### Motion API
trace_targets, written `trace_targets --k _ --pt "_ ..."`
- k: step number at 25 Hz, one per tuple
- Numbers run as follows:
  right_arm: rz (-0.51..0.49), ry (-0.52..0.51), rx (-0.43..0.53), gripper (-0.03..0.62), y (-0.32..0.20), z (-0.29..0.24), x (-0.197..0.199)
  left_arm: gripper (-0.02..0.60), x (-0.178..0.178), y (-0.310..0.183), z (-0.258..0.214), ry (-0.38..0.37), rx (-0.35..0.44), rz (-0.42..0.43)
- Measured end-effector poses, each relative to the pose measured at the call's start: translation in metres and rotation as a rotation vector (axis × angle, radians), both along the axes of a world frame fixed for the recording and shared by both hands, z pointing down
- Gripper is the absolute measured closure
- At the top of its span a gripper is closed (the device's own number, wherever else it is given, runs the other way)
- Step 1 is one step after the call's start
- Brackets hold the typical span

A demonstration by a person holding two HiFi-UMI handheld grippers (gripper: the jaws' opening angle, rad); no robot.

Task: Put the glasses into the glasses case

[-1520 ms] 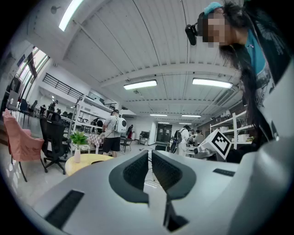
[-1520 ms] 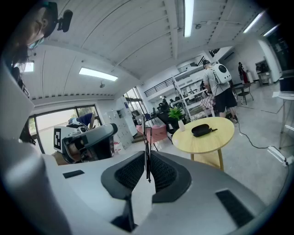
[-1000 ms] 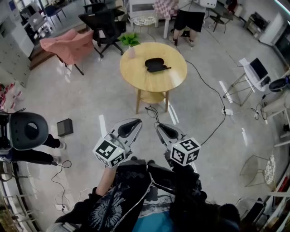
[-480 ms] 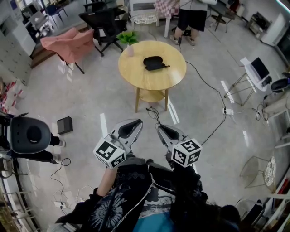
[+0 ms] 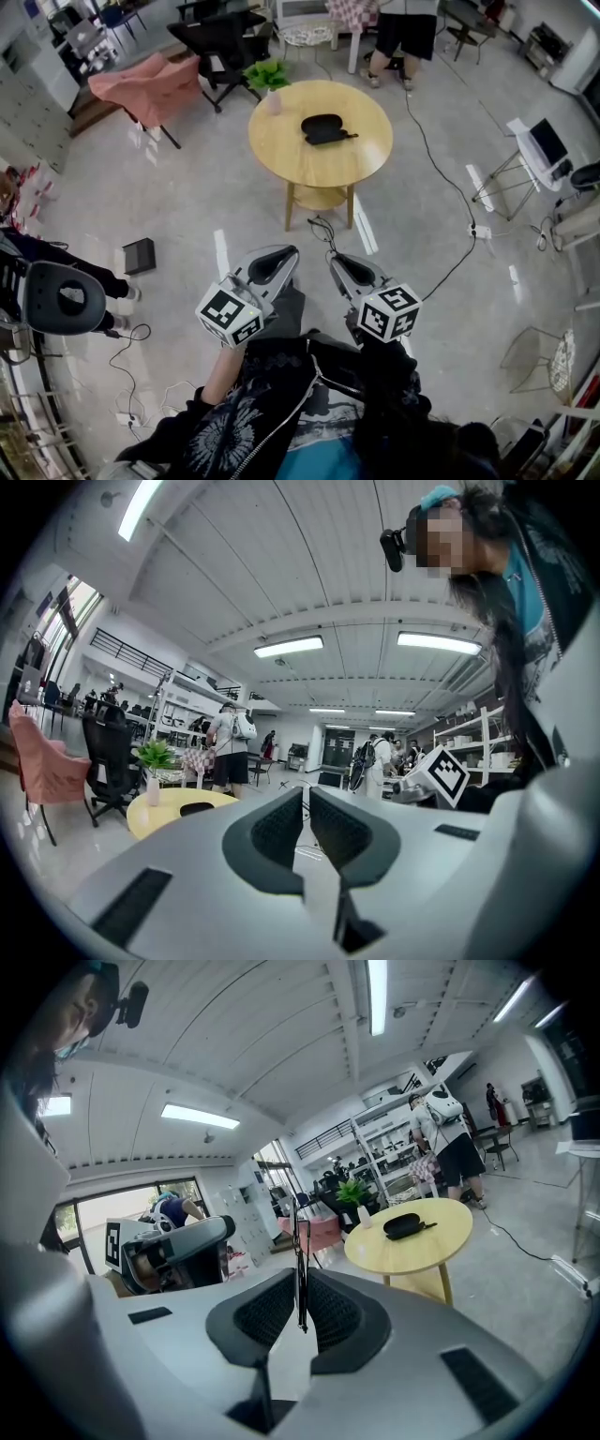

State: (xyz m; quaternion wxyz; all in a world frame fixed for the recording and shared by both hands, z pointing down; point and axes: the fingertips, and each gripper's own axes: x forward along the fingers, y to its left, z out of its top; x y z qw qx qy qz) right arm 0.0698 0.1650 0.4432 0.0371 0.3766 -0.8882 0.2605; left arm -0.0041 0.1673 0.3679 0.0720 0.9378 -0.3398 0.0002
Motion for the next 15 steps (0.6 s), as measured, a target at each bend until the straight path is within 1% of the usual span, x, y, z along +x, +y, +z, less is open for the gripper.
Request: trace_targets --k 6,11,15 --pt "0.028 -0.002 -0.017 0.534 -0.038 0.006 -0.002 0.555 0.002 -0.038 0.007 0.002 -0.015 0.040" --pt "0.055 0.009 -0.047 0.534 -0.089 0.017 -0.010 0.555 -0.010 -0.091 0.015 0.010 -0.031 0.058" --pt "0.067 0.021 -0.066 0.534 -0.135 0.021 -0.027 0.555 -0.025 -0.143 0.013 0.015 -0.027 0.089"
